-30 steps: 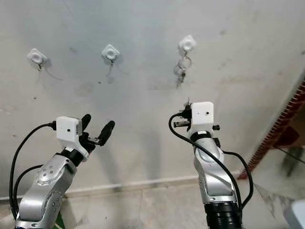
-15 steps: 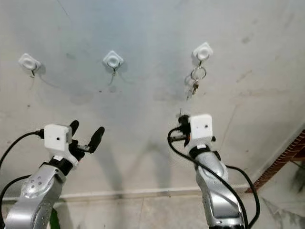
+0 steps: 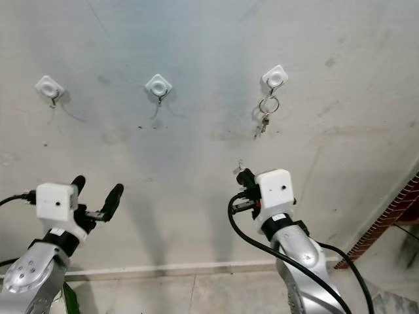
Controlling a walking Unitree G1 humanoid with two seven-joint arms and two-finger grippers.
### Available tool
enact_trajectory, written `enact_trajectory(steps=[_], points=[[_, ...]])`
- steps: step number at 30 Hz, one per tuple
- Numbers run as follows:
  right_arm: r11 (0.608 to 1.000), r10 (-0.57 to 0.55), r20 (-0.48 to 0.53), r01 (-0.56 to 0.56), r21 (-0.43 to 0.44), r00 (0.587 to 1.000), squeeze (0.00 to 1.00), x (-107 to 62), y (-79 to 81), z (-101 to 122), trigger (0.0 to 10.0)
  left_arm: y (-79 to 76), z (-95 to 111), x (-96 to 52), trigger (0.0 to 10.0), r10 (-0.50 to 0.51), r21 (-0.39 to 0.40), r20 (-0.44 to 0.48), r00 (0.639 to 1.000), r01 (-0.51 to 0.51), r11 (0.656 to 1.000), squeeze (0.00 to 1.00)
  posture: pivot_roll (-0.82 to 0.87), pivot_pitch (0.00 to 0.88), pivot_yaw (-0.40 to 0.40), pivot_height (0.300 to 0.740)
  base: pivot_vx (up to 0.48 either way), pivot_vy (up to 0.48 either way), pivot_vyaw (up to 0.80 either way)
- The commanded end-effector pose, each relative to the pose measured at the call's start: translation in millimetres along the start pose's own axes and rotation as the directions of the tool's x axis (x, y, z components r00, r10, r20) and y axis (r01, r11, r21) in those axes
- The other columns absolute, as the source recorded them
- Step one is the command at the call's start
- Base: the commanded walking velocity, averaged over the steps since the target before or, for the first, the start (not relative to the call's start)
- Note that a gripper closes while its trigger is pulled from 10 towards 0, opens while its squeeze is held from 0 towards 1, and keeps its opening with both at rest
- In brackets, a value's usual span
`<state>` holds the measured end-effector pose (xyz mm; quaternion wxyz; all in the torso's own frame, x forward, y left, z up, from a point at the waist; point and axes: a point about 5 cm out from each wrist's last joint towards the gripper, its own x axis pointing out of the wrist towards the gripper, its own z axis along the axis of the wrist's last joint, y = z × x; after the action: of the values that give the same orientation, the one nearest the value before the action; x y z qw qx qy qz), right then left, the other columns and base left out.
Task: Hang keys on a hook
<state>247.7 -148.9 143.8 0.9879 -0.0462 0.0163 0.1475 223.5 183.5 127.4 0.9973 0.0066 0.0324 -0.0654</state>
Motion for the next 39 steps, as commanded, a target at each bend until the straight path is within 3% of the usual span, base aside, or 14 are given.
enact_trajectory(steps=[1,7,9,15,18,31,39], points=[[1.000,0.026,0.034,-0.026,0.004,0.999,0.00,4.5,7.7,8.6,10.0,3.9,4.1,-1.7,10.0,0.015,0.023,0.007,1.000,-0.015,1.000,0.00,0.08,0.000,0.066,0.740,0.000,0.000,0.00],[0.992,0.119,0.102,-0.122,0.023,0.988,0.00,25.4,28.7,28.4,10.0,2.8,6.7,0.8,10.0,0.011,0.027,0.012,1.000,-0.011,1.000,0.00,0.10,0.000,0.065,0.740,0.000,0.000,0.00],[0.971,0.225,0.144,-0.234,0.048,0.964,0.00,36.4,45.6,42.4,10.0,3.6,7.8,0.3,10.0,0.013,0.030,0.012,1.000,-0.013,0.999,0.00,0.11,0.000,0.065,0.740,0.000,0.000,0.00],[0.946,0.308,0.179,-0.321,0.048,0.934,0.00,52.3,58.9,53.7,10.0,5.5,8.9,-4.5,10.0,0.027,0.031,0.009,1.000,-0.027,0.999,0.00,0.14,0.000,0.062,0.740,0.000,0.000,0.00],[0.947,0.308,0.185,-0.318,0.030,0.933,0.00,57.2,58.9,53.7,10.0,6.5,8.8,-6.3,10.0,0.031,0.041,0.003,1.000,-0.031,0.999,0.00,0.14,0.000,0.062,0.740,0.000,0.000,0.00],[0.968,0.239,0.166,-0.248,0.035,0.957,0.00,61.3,50.0,46.0,10.0,4.2,10.4,-1.9,10.0,0.009,0.039,-0.001,1.000,-0.009,0.999,0.00,0.14,0.000,0.072,0.740,0.000,0.000,0.79],[0.994,0.100,0.157,-0.104,0.018,0.983,0.00,56.6,29.7,35.1,10.0,1.6,11.9,17.5,10.0,-0.049,0.059,0.014,0.999,0.048,0.997,0.00,0.11,0.000,0.069,0.740,0.000,0.000,0.10]])
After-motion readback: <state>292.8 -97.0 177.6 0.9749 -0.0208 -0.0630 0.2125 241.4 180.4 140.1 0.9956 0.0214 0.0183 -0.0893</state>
